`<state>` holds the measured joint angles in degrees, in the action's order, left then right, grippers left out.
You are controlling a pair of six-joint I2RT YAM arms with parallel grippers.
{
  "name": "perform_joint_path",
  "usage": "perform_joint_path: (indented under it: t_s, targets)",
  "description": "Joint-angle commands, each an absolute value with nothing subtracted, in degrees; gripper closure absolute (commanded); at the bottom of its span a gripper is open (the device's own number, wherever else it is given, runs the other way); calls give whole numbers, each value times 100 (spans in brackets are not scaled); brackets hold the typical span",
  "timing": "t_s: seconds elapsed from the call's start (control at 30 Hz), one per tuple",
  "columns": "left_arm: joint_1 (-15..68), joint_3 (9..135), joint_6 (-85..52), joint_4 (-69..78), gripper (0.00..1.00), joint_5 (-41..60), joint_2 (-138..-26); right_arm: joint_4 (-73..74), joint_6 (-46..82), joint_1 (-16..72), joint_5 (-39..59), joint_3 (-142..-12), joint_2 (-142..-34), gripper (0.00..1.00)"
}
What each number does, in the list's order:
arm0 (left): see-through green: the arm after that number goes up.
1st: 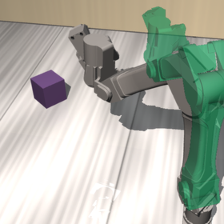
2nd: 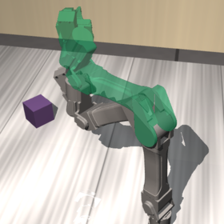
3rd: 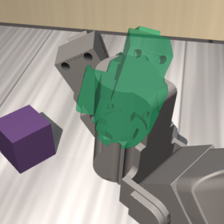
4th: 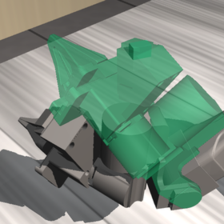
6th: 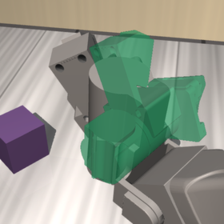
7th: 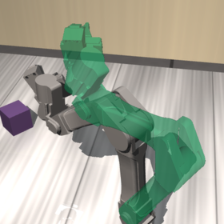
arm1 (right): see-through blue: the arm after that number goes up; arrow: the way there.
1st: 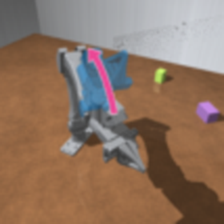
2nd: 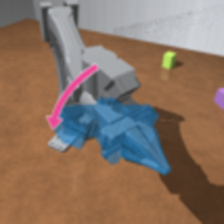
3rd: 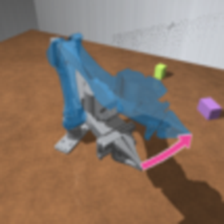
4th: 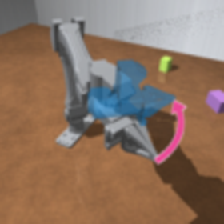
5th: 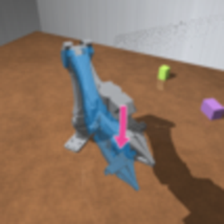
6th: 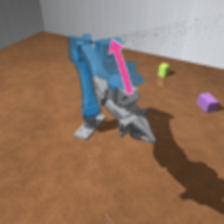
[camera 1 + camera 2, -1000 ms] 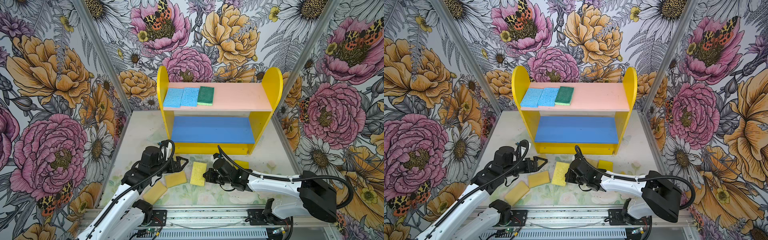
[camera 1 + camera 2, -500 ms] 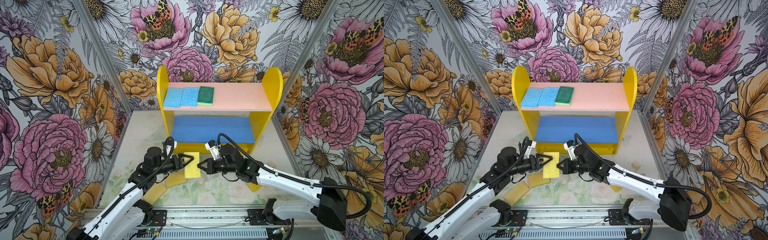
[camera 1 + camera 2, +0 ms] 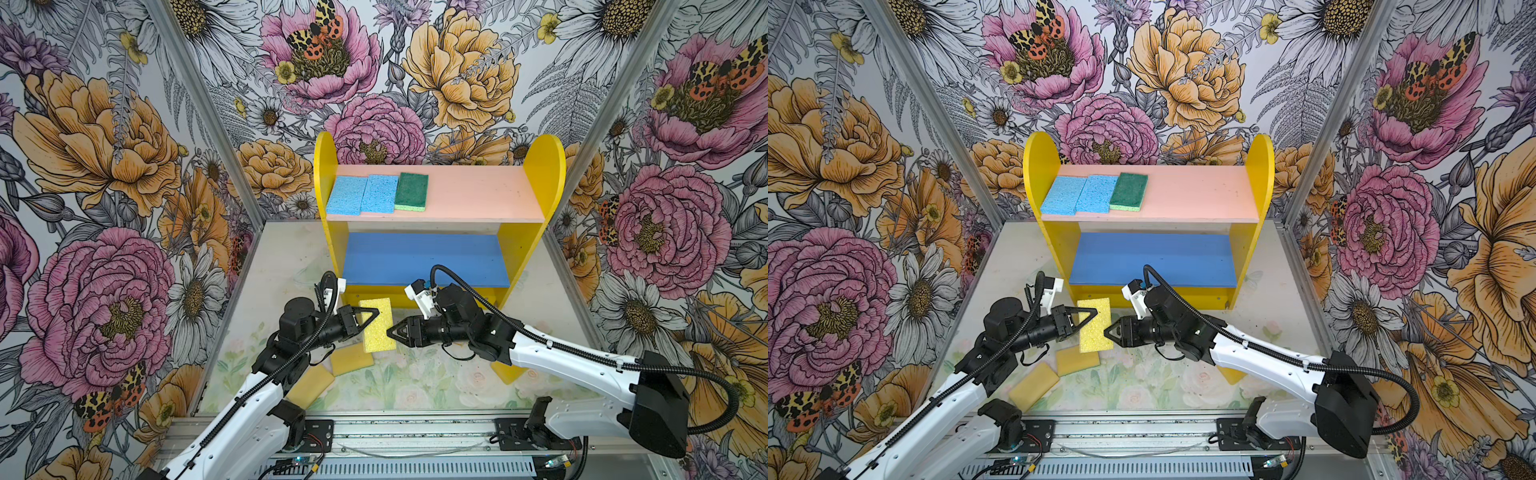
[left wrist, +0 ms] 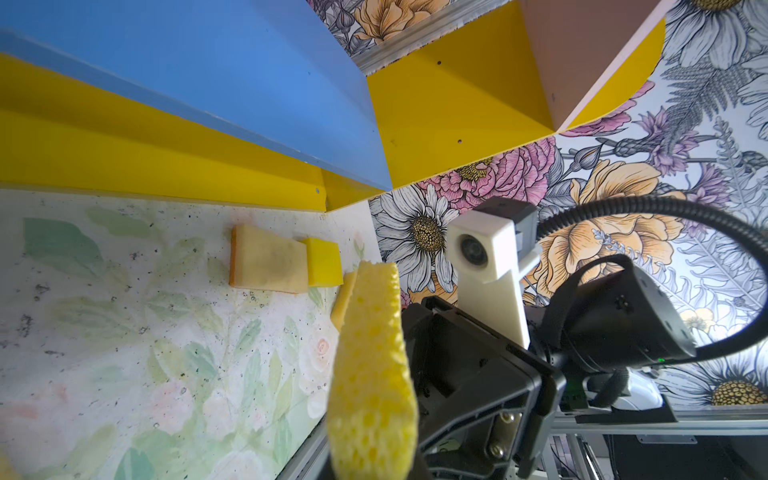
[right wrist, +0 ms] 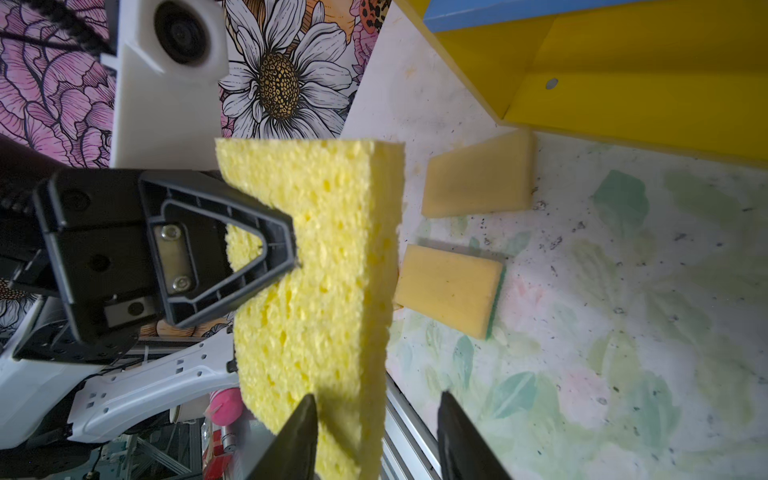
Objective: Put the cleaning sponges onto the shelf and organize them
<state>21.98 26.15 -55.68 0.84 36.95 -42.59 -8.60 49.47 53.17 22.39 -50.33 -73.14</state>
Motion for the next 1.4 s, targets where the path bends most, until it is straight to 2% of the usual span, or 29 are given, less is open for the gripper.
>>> perform_joint_path:
  t_s: [0.0, 0.57, 0.67, 0.9, 0.97, 1.0, 1.03, 1.07, 1.13, 1.2, 1.23, 1.3, 1.37]
  targets:
    - [2035, 2570, -5795, 632, 97, 3748, -4184, -792, 5004, 5418, 2285, -5119, -7314, 49]
    - [1969, 2417, -5865, 778, 97, 3958, -4096, -558, 5019, 5654, 2203, -5388, -7506, 60]
    - [1961, 2410, -5871, 736, 97, 3991, -4046, -554, 5019, 5651, 2223, -5438, -7549, 67]
    - [1824, 2476, -5708, 268, 95, 3978, -3872, -562, 5024, 5660, 2125, -5450, -7559, 94]
    - [1797, 2504, -5612, 98, 94, 3995, -3922, -562, 4986, 5660, 2024, -5372, -7494, 97]
    - [1772, 2542, -5539, 15, 90, 4044, -3982, -562, 4977, 5652, 1956, -5332, -7473, 98]
    - [1749, 2603, -5451, -102, 80, 4069, -4028, -563, 4979, 5639, 1907, -5313, -7462, 98]
    - [1739, 2666, -5368, -217, 68, 4064, -4045, -563, 4967, 5610, 1885, -5309, -7469, 99]
    - [1728, 2787, -5171, -558, 49, 3947, -3981, -572, 4981, 5538, 1881, -5387, -7500, 100]
    - [1700, 2926, -4970, -930, 23, 3840, -3884, -588, 4932, 5477, 1883, -5482, -7547, 100]
    - [1676, 3012, -4845, -1154, 14, 3792, -3841, -613, 4905, 5436, 1857, -5535, -7578, 100]
    - [1620, 3139, -4653, -1477, 1, 3762, -3743, -632, 4878, 5387, 1817, -5602, -7635, 100]
    - [1552, 3207, -4538, -1691, 1, 3740, -3625, -642, 4901, 5352, 1794, -5647, -7716, 100]
